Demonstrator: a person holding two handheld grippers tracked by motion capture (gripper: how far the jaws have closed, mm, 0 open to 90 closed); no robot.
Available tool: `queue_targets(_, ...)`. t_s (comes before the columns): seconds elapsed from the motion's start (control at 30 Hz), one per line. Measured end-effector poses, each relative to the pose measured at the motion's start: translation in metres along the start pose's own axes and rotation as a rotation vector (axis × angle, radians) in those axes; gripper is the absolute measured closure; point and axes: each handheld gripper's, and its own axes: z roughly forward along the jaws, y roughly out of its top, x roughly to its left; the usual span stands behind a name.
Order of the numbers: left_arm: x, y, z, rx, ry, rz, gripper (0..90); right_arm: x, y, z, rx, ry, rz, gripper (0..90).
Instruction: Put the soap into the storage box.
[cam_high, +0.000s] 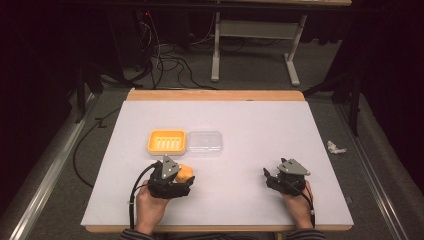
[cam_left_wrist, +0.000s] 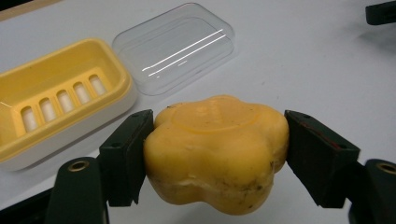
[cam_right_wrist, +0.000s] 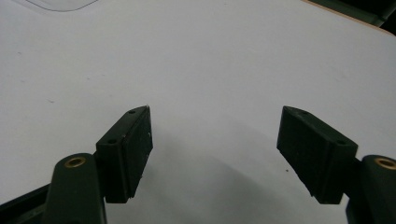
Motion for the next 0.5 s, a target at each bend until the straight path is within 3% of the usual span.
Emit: queue_targets(0.5, 0.010, 0.021, 0.007, -0.040, 0.007, -0.028, 28.1, 0.000, 0.000, 0.000, 0.000, -0.002, -0.002, 27.1)
